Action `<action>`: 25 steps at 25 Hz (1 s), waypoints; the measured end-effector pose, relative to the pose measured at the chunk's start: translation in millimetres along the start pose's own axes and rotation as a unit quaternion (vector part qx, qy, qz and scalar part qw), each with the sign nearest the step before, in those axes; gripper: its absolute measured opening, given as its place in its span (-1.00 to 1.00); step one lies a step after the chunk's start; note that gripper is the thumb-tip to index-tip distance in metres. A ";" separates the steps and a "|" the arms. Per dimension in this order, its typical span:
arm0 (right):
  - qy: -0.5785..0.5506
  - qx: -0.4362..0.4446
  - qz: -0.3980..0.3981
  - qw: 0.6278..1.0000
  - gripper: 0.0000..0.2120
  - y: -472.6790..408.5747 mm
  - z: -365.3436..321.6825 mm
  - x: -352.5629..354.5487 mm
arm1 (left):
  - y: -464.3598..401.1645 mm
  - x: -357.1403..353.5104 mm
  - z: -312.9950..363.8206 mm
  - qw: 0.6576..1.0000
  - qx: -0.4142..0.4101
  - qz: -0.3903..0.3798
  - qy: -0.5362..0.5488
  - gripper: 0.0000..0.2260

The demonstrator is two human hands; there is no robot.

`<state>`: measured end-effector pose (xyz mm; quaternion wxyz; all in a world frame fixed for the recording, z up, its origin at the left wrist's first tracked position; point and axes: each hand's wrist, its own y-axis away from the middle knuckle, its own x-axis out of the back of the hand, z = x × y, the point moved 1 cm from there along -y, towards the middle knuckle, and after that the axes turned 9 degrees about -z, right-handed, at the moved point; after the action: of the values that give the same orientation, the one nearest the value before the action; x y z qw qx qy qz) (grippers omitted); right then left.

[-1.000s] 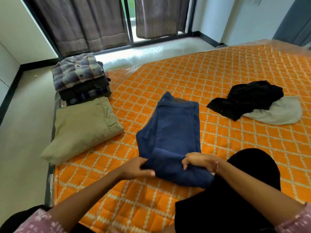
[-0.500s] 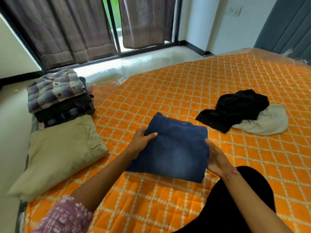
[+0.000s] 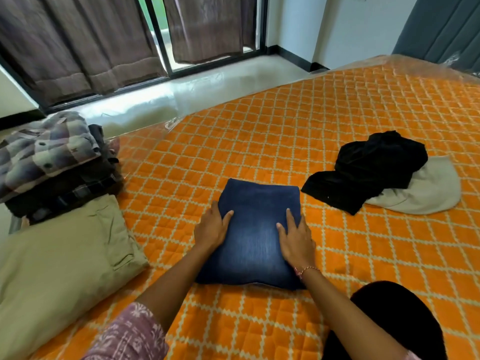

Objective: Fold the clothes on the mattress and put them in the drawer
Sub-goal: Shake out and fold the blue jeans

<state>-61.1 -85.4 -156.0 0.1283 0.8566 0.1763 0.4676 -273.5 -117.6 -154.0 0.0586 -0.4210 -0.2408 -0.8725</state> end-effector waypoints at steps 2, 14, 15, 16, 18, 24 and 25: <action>0.057 -0.012 0.000 0.998 -0.47 -8.8 2.6 -4.4 | -8.3 -0.5 -1.3 1.000 0.014 -0.004 -0.012 -0.41; -0.418 -0.088 -0.191 0.884 -0.63 30.1 26.5 31.2 | 77.3 -28.5 -33.9 0.870 0.001 -0.057 0.490 -0.71; -0.434 -0.074 -0.205 0.874 -0.64 37.0 25.4 28.1 | 86.5 -29.5 -34.8 0.858 0.001 -0.061 0.511 -0.73; -0.446 -0.061 -0.213 0.867 -0.65 44.4 24.1 26.2 | 93.6 -27.2 -34.7 0.844 0.002 -0.073 0.532 -0.74; -0.439 -0.034 -0.219 0.871 -0.67 58.8 10.0 21.6 | 113.2 -9.9 -39.6 0.836 0.009 -0.075 0.544 -0.69; -0.396 0.068 -0.256 0.879 -0.74 78.8 -106.0 -2.7 | 155.1 75.8 -101.9 0.846 0.044 0.058 0.528 -0.74; -0.384 0.086 -0.272 0.878 -0.75 81.3 -134.2 -10.8 | 161.3 95.2 -120.3 0.846 0.047 0.080 0.526 -0.70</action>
<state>-165.3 -156.2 -61.8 0.2338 0.8949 0.3787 0.0318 -370.1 -306.0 -85.2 0.2657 0.0860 -0.1807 -0.9431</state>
